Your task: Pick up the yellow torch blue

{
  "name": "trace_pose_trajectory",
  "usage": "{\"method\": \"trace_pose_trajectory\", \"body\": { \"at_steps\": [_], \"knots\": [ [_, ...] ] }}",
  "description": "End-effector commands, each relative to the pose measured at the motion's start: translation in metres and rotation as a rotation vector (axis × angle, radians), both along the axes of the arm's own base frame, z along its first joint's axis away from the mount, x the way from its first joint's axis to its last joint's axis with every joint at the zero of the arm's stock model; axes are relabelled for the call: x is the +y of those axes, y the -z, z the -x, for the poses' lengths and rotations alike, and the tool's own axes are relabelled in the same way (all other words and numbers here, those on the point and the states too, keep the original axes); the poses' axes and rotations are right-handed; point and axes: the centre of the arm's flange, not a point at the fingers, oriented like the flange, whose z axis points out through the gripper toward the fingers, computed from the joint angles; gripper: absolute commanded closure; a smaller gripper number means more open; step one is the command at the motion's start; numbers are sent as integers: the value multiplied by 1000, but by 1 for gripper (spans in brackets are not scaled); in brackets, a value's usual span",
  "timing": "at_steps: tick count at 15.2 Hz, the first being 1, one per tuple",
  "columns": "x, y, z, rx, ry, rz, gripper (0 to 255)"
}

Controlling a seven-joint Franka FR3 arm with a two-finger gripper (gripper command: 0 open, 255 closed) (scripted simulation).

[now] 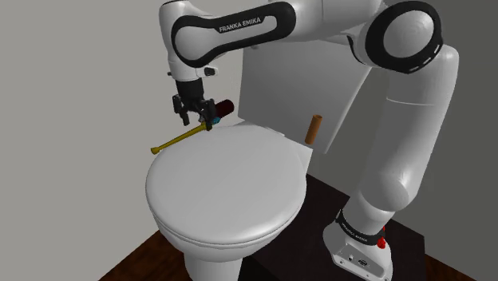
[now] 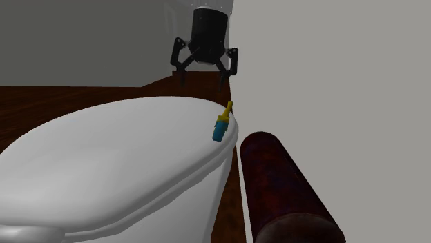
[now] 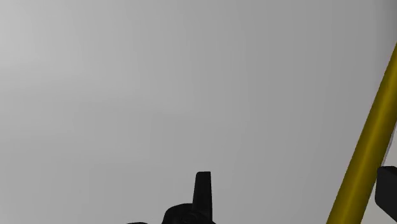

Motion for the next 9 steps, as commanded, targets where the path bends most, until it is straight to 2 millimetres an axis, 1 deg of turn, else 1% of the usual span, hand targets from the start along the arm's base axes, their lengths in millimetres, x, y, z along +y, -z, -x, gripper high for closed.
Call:
{"method": "trace_pose_trajectory", "body": {
  "at_steps": [1, 4, 5, 9],
  "knots": [
    [-4, 9, -25, -3, 96, 23, 0],
    [-14, 22, -63, -6, 229, 54, 0],
    [-14, 22, -64, -6, 234, 55, 0],
    [-14, 44, -64, -6, 234, 55, 0]
  ]
}}
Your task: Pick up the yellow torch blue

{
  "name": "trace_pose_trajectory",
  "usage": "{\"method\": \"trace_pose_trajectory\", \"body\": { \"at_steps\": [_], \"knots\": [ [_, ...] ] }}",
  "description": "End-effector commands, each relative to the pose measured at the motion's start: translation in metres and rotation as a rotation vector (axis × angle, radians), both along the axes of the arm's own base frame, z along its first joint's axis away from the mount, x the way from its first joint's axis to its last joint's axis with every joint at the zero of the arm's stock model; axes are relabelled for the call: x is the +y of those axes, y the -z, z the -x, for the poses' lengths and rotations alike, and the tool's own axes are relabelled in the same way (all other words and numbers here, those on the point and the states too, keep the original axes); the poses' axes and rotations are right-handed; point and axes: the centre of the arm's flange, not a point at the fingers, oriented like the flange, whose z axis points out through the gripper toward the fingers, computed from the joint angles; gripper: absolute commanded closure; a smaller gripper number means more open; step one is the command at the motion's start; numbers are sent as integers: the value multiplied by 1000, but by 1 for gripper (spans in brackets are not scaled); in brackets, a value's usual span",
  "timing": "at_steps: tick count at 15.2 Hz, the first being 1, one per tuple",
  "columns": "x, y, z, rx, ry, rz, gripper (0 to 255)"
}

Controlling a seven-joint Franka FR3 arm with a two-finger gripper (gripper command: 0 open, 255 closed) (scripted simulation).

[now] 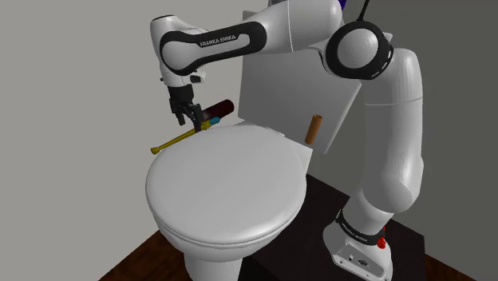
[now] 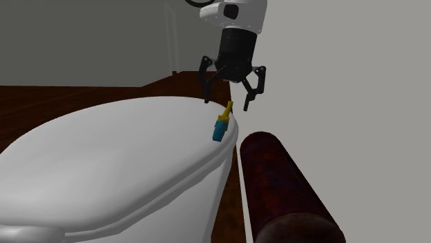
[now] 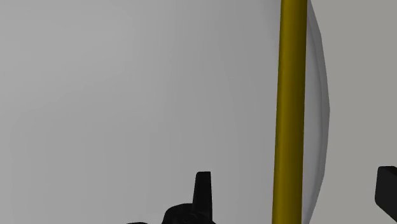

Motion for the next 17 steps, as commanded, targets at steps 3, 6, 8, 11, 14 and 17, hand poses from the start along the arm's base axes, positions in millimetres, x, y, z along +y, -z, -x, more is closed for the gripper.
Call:
{"method": "trace_pose_trajectory", "body": {
  "at_steps": [3, 6, 8, 11, 14, 17],
  "knots": [
    [-1, 24, -1, 0, 2, 1, 0],
    [0, 22, 0, 0, 2, 1, 255],
    [0, 22, 1, 0, 2, 1, 255],
    [1, 22, 0, 0, 2, 1, 255],
    [1, 21, 0, 1, 2, 1, 255],
    [-1, 14, -1, 0, 2, 1, 255]
  ]
}}
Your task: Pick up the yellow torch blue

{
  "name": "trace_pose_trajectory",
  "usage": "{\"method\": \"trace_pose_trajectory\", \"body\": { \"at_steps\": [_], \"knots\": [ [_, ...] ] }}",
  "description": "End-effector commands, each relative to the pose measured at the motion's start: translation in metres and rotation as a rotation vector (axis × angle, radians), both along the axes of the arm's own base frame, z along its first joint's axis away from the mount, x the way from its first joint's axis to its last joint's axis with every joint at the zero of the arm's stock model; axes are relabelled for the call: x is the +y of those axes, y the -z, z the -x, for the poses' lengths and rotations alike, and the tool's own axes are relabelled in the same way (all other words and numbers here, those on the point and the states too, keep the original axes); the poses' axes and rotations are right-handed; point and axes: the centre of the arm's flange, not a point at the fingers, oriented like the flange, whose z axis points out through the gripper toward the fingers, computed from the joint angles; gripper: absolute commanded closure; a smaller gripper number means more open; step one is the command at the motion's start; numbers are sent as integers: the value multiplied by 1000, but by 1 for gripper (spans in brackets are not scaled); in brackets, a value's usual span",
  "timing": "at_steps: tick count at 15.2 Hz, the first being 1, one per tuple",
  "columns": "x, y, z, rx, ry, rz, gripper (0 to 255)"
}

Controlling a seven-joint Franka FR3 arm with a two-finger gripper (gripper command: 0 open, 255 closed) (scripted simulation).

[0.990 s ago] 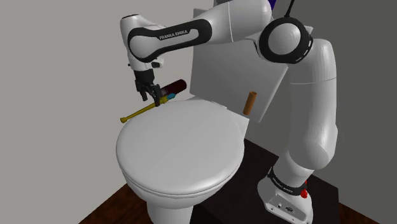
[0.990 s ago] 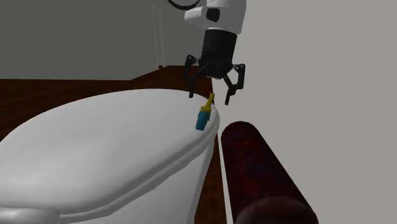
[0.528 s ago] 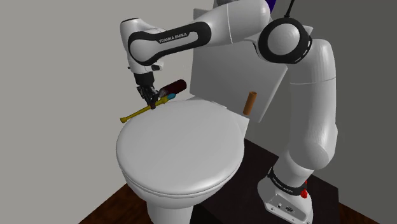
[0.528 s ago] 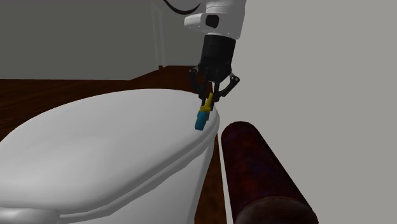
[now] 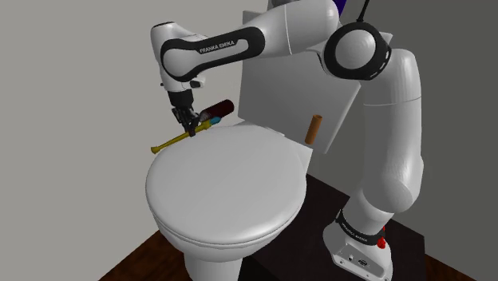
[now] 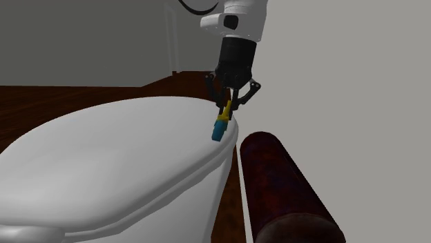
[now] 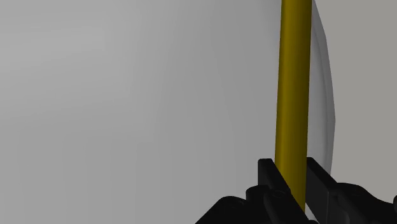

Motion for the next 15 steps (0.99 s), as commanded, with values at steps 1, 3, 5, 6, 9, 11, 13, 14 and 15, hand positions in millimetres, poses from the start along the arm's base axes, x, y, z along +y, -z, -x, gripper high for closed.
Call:
{"method": "trace_pose_trajectory", "body": {
  "at_steps": [1, 3, 5, 6, 9, 11, 13, 14, 15],
  "knots": [
    [-2, -7, 0, 3, 1, 1, 255],
    [-2, -18, 0, 3, 1, 1, 255],
    [-2, -29, 0, 3, 1, 1, 255],
    [-2, -34, 0, 3, 1, 1, 255],
    [-2, -50, 0, 3, 1, 1, 255],
    [-2, -60, 0, 3, 1, 1, 255],
    [-2, -71, 0, 3, 1, 1, 255],
    [-2, -72, 0, 3, 1, 1, 255],
    [-2, -72, 0, 3, 1, 1, 255]
  ]
}}
